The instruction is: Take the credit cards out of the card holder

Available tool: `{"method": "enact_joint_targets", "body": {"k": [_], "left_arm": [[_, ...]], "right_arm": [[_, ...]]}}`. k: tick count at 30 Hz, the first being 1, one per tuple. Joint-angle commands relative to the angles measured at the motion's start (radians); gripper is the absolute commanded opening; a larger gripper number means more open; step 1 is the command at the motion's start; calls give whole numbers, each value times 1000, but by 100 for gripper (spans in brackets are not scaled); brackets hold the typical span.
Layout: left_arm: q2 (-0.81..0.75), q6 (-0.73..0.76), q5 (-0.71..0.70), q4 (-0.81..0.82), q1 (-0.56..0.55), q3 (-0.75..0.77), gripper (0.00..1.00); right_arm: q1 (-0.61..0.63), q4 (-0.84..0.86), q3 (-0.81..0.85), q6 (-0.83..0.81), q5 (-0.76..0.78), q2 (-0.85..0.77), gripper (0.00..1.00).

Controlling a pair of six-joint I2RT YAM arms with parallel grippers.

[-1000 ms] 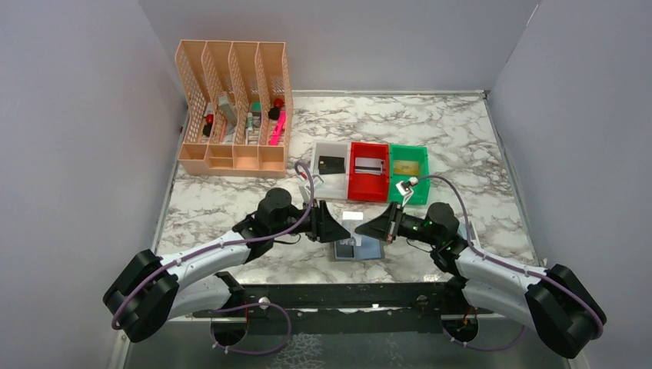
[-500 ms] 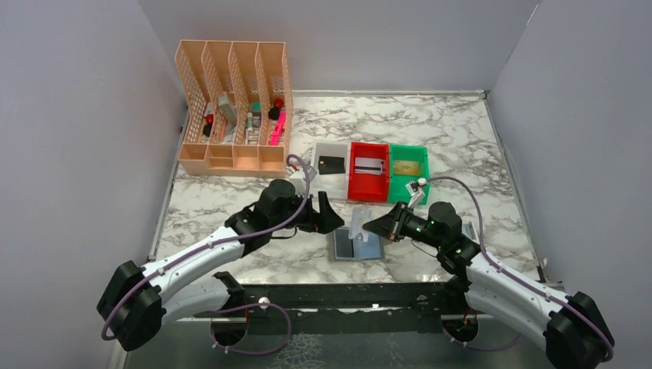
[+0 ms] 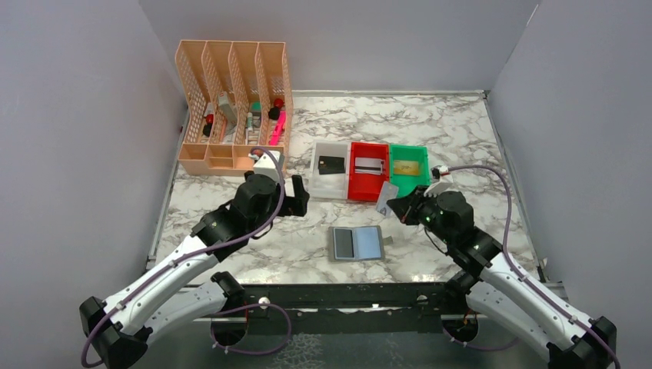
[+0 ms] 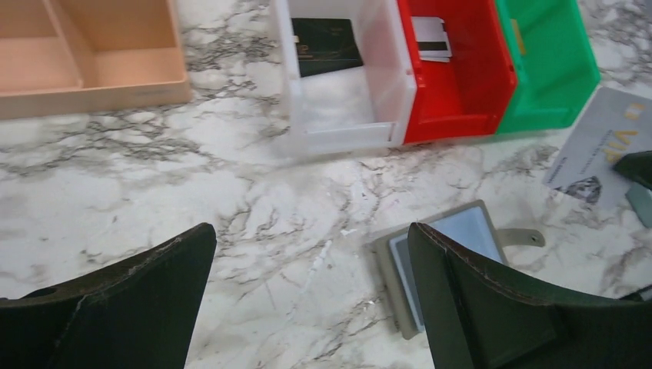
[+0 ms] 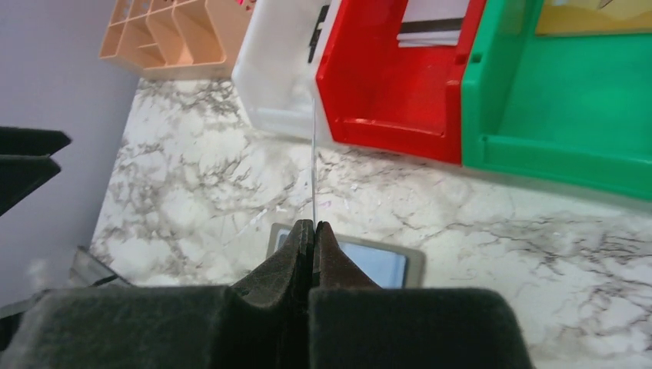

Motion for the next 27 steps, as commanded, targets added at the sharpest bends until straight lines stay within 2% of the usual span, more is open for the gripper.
{"method": "enact_joint_targets", "body": {"k": [1,6,13,16,21,24,27], "left_arm": [[-79,59,-211,-64,-1,-29,99],[-134,40,-236,-65,-1,-89,99],[-96,56,-237,-66,-1,-79,99],[-71,71,-220,-67,-1,-71,99],[-31,93,-201,-73,-1,-54,99],[-22,104,-199,-78,-1,-45,99],[-24,104,-205,-83,-1,-45,99]], "right_arm": [[-2,-56,69,-111,143,36,1],[-2,-11,129,-184,147,138,1],[-2,59,237,-333,162,336,1],[-2,26,328,-355,204,449,1],[-2,18,481,-524,139,655,1],[-2,-64,593,-597,190,785,1],[-1,-78,658,-690,237,880,1]]}}
